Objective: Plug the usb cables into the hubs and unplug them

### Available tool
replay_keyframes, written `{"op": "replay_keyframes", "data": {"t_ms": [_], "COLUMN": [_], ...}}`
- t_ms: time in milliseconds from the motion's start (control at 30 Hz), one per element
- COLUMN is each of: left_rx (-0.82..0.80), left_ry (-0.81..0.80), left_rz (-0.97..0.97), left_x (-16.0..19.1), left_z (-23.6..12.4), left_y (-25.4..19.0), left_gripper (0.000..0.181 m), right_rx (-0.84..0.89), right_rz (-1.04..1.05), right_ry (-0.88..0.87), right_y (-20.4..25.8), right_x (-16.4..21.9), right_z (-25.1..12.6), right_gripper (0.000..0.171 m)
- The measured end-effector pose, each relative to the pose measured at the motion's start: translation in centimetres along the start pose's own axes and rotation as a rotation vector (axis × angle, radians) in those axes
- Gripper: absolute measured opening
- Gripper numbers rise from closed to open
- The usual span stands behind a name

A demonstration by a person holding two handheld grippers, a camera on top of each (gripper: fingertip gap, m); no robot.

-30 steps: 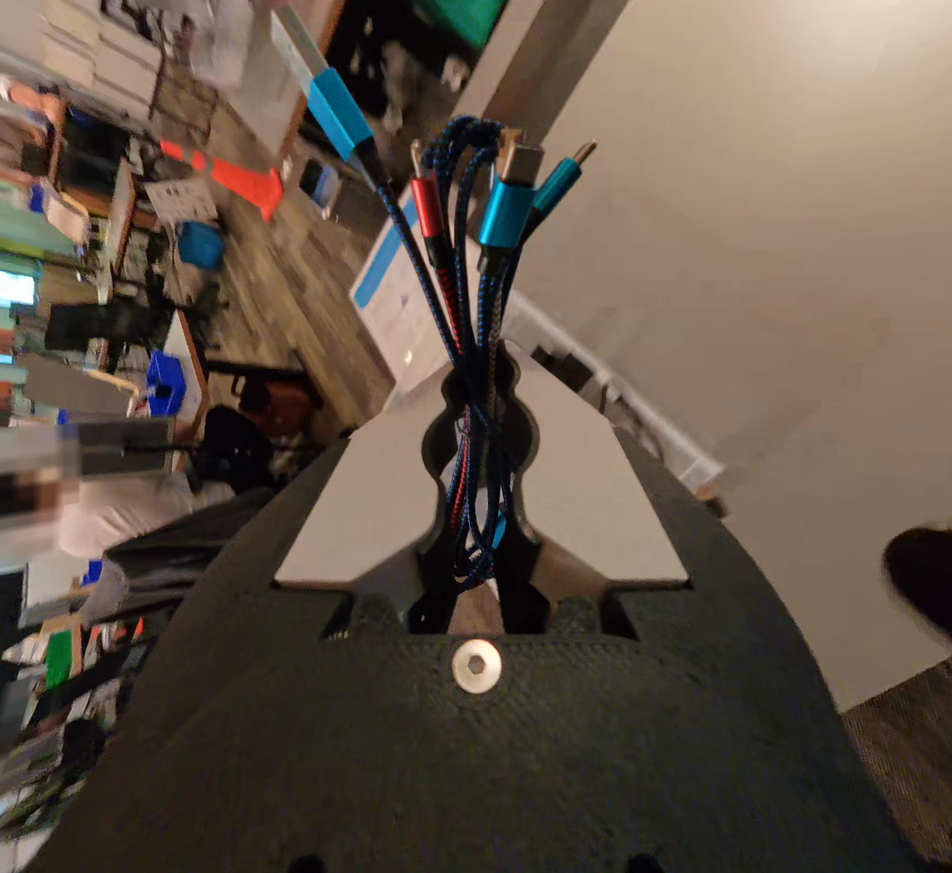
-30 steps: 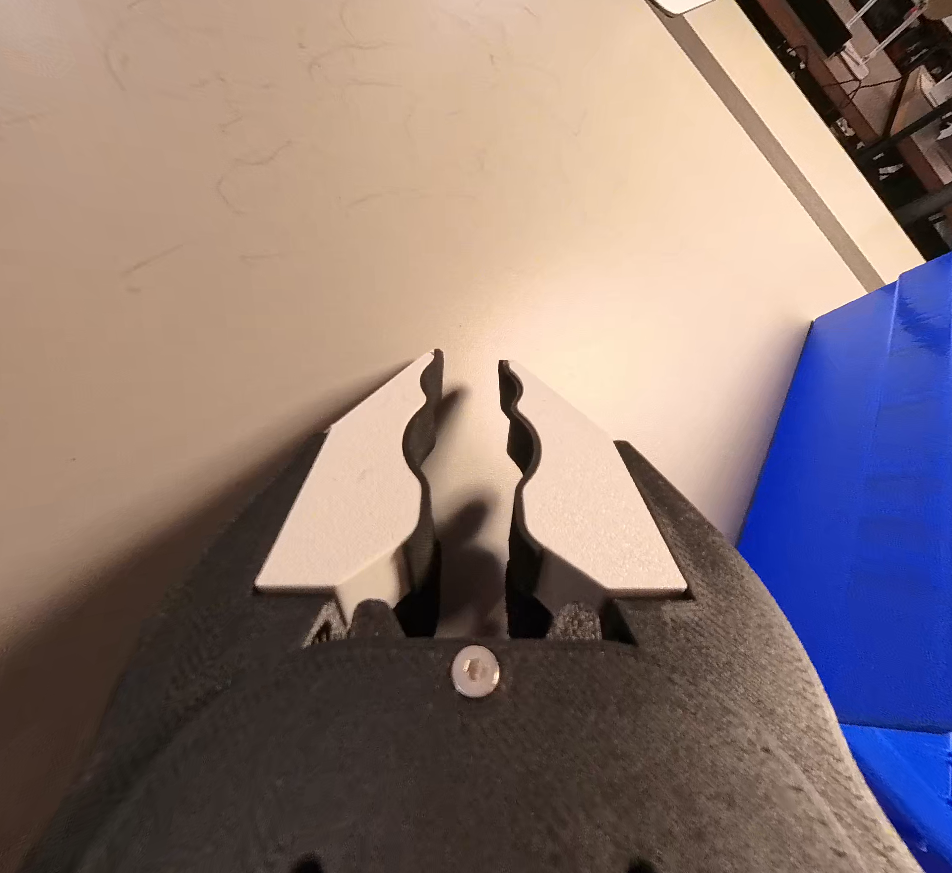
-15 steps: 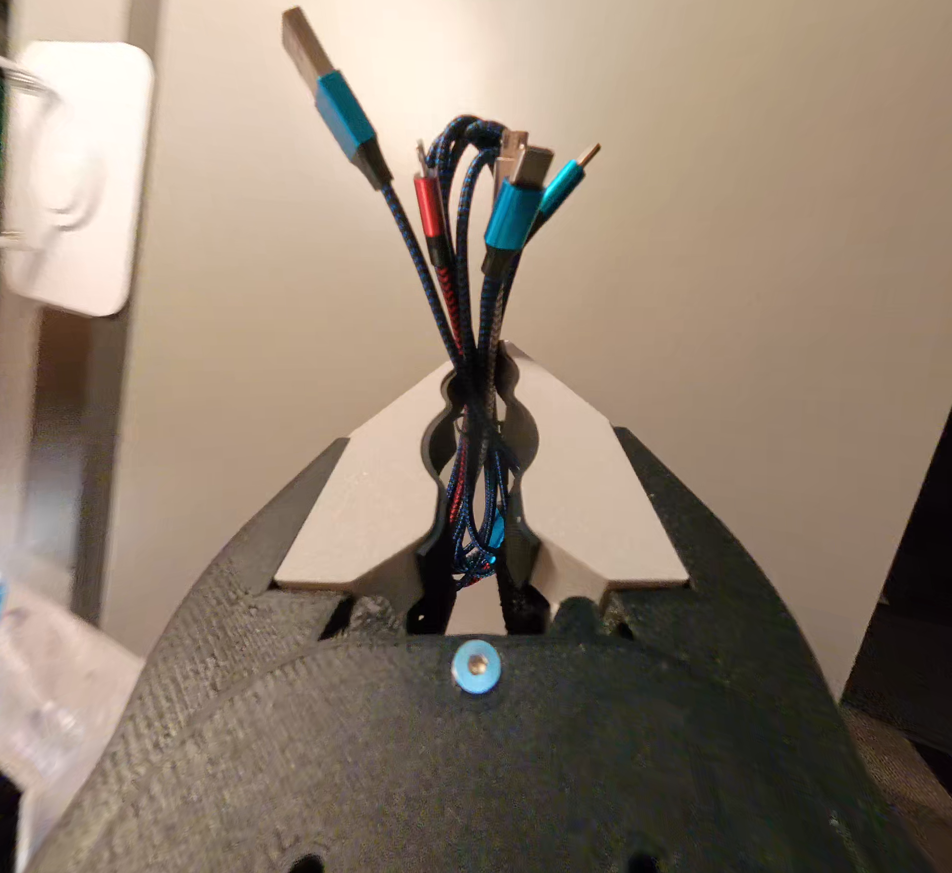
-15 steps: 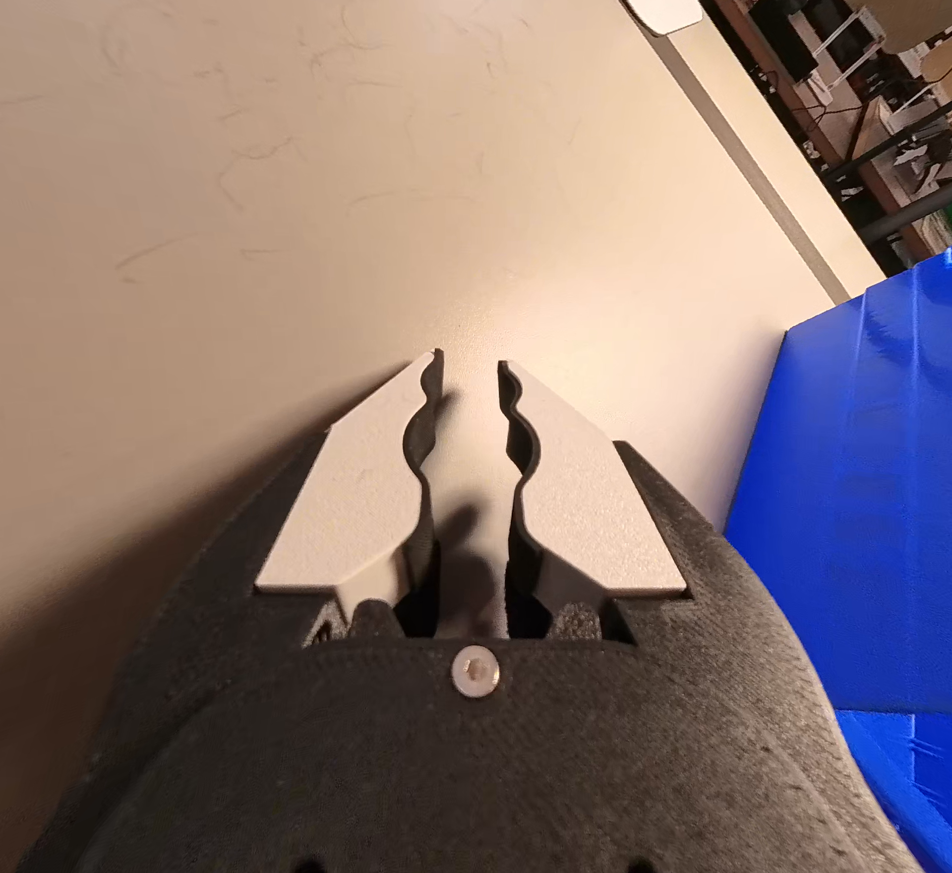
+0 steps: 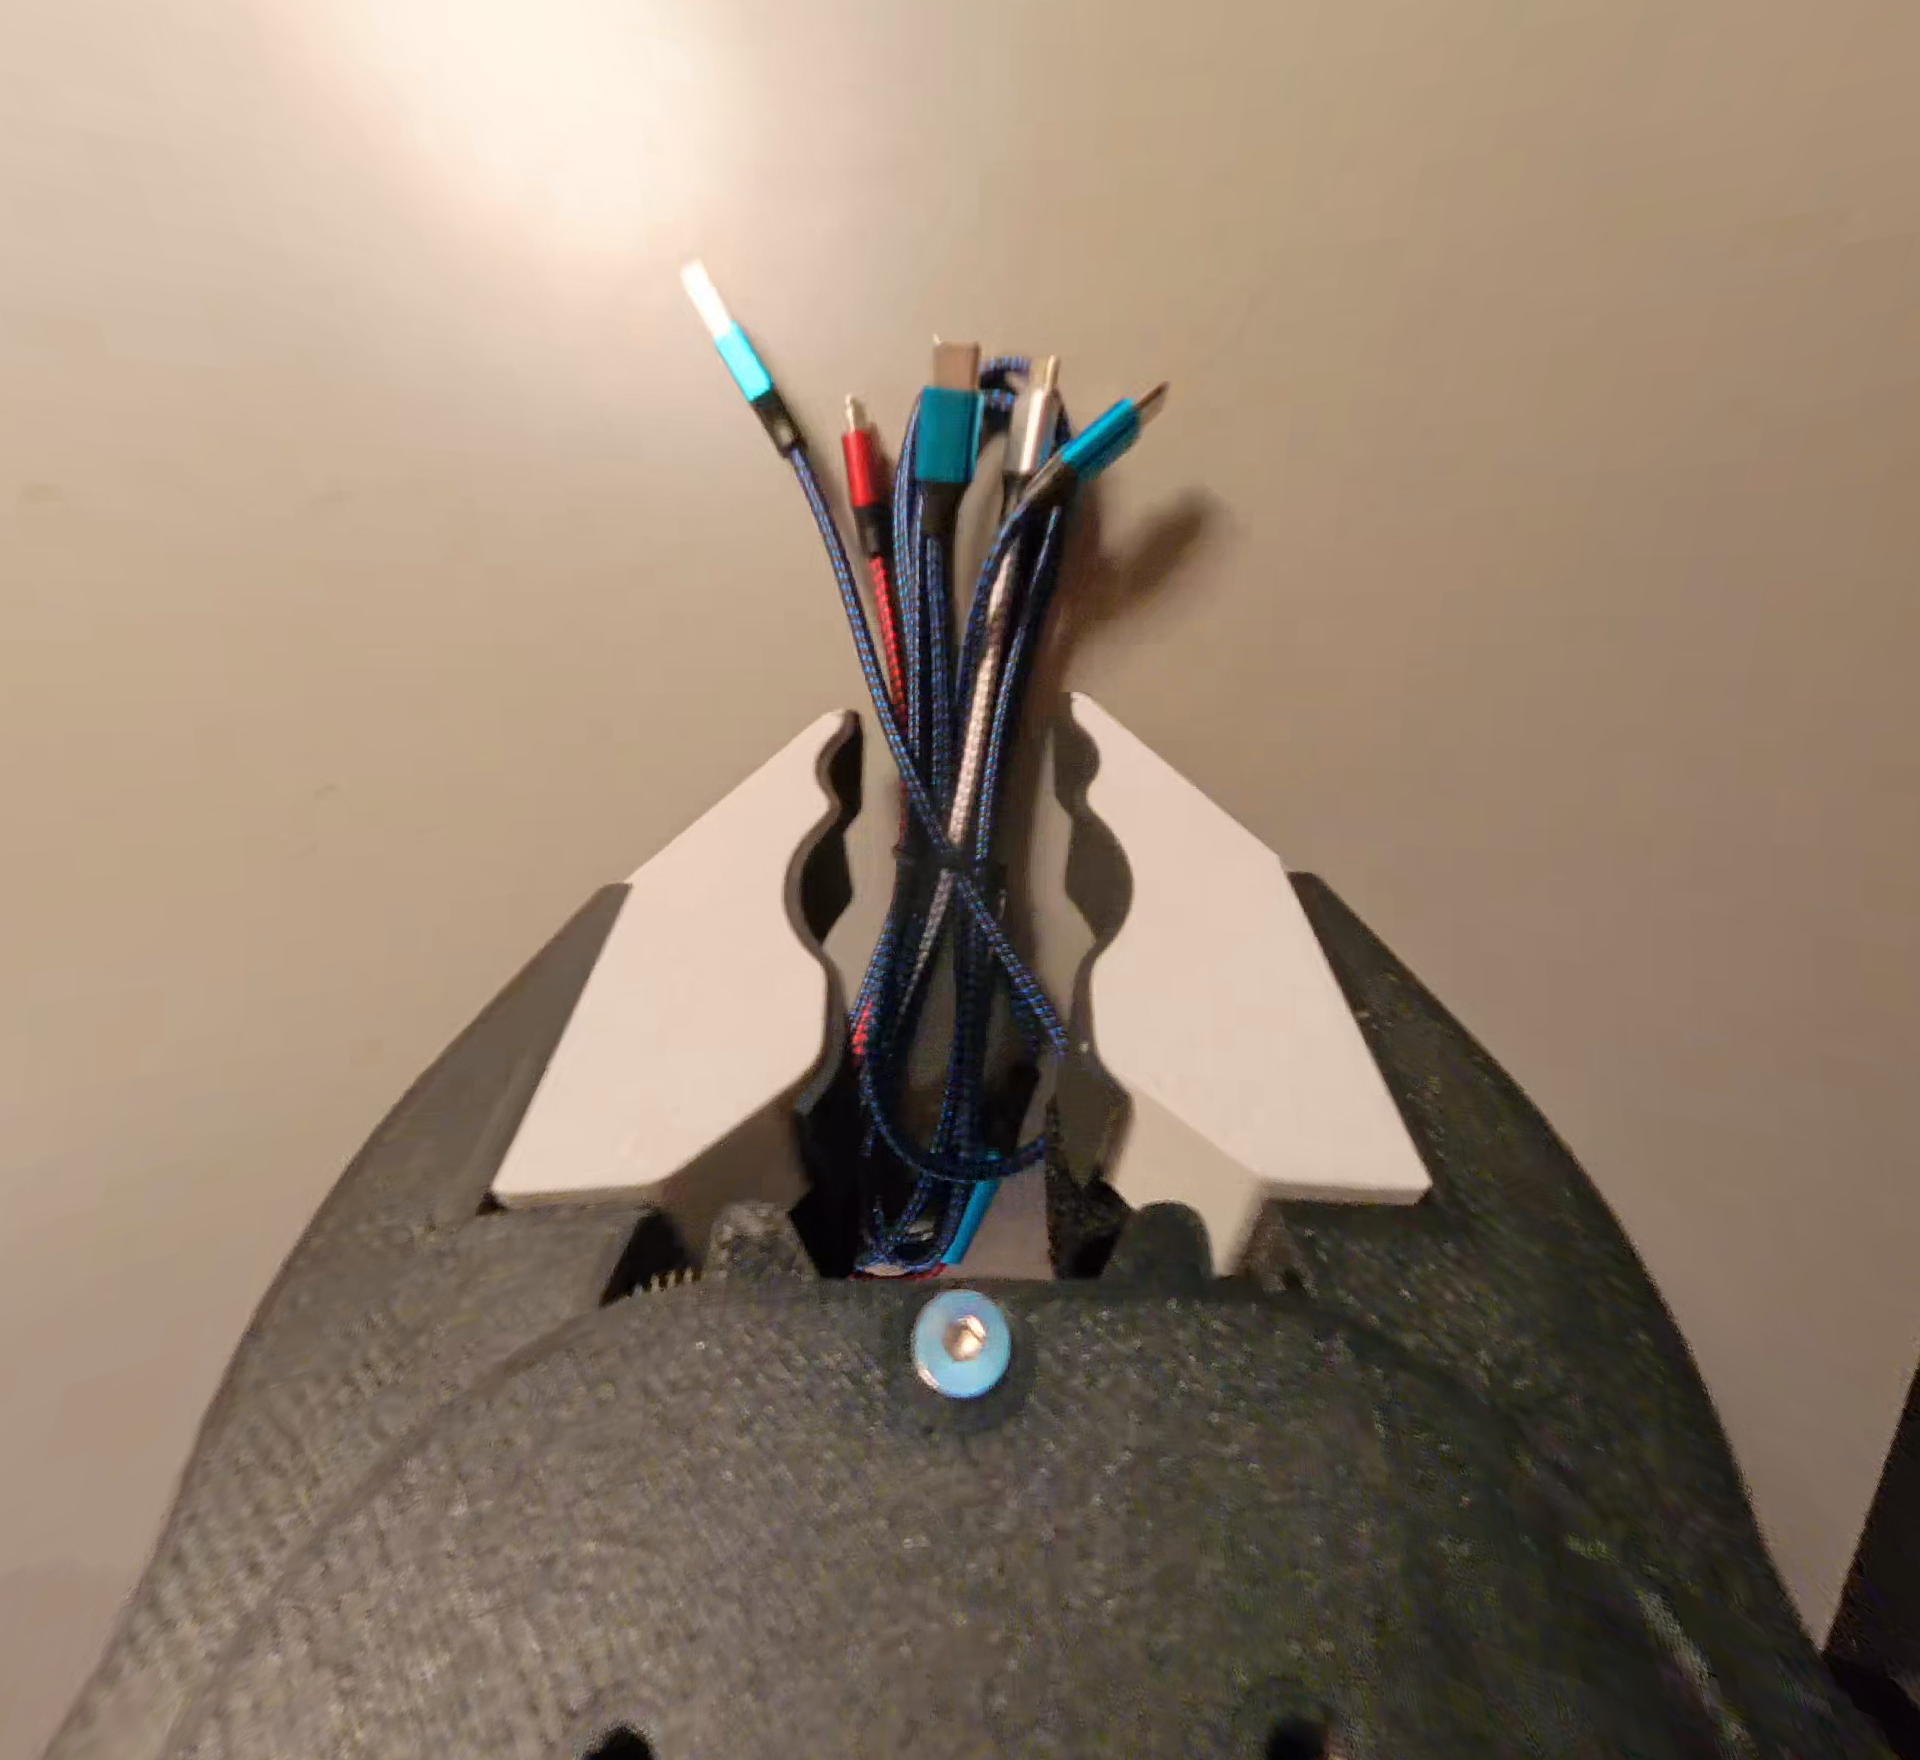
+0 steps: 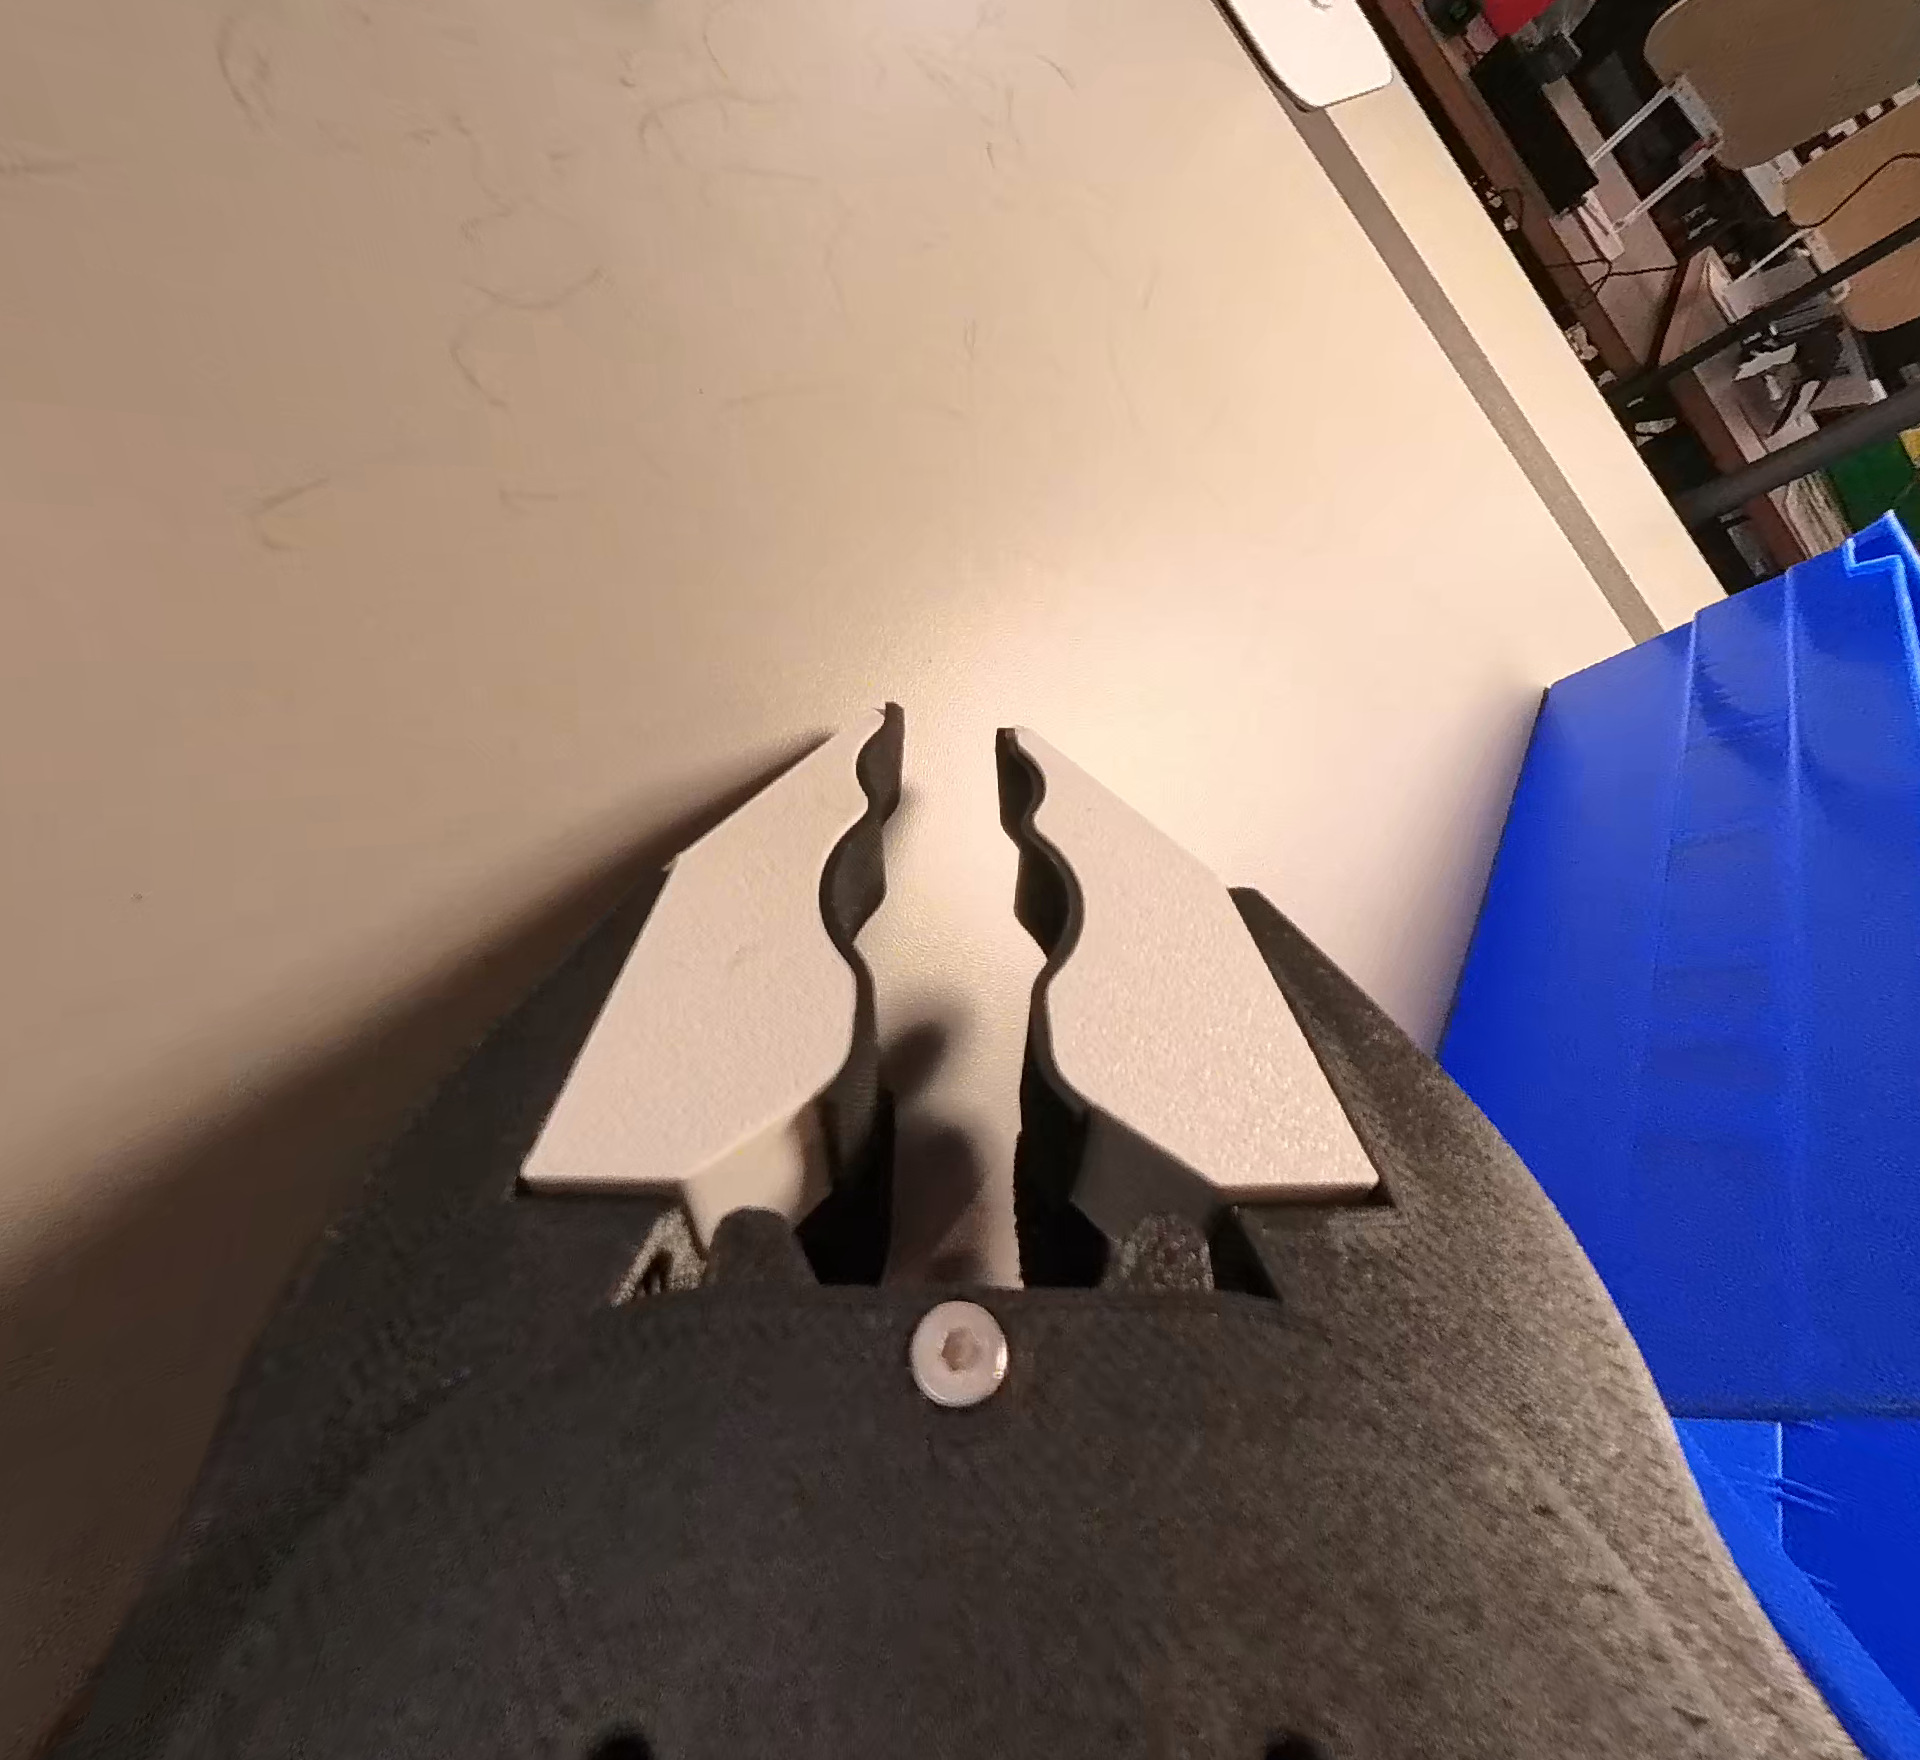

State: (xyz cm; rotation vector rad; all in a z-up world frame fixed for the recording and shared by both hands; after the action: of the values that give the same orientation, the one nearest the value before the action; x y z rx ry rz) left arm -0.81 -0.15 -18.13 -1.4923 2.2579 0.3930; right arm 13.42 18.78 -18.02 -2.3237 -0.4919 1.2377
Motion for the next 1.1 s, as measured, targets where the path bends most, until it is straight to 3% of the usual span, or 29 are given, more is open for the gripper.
{"op": "replay_keyframes", "data": {"t_ms": [100, 233, 333, 433, 567, 733, 900, 1100], "left_rx": [-0.024, -0.134, -0.282, -0.461, -0.698, -0.763, -0.63, -0.228], "left_ry": [-0.159, -0.339, -0.412, -0.397, -0.19, 0.088, 0.33, 0.617], "left_rz": [-0.025, -0.088, -0.177, -0.288, -0.324, -0.328, -0.23, -0.21], "left_x": [-1.5, -1.8, 0.8, 6.1, 16.3, 27.7, 33.8, 38.3], "left_z": [-1.8, -6.9, -12.7, -18.9, -25.9, -30.4, -30.2, -26.3], "left_y": [0.1, 2.0, 5.4, 9.7, 15.0, 19.6, 22.4, 21.5], "left_gripper": [0.06, 0.068, 0.069, 0.069, 0.066, 0.056, 0.045, 0.043], "right_rx": [0.001, -0.003, -0.005, -0.009, -0.026, -0.07, -0.118, -0.171], "right_rz": [-0.001, 0.004, 0.005, 0.008, 0.019, 0.029, 0.061, 0.122], "right_ry": [0.0, 0.001, 0.002, 0.003, 0.007, 0.004, 0.016, 0.042], "right_y": [0.0, 0.0, 0.0, 0.0, 0.1, 0.3, 0.4, 0.4], "right_x": [0.0, 0.0, 0.0, 0.0, 0.1, 0.1, 0.2, 0.5], "right_z": [0.0, 0.0, 0.0, 0.0, 0.0, 0.0, 0.1, 0.3], "right_gripper": [0.018, 0.018, 0.018, 0.018, 0.017, 0.016, 0.015, 0.016]}}
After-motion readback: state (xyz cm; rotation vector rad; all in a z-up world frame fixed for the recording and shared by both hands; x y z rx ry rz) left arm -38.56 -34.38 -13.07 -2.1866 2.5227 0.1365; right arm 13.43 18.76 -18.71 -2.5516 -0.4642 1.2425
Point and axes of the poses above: each gripper's, where its closed fingertips meet, z out along the fingers, x out of its underside, y = z × x across the jaws, the point moved 1 cm from there along -z, back along the fingers, and after that the axes turned 4 degrees about x, right-handed, at the moved point
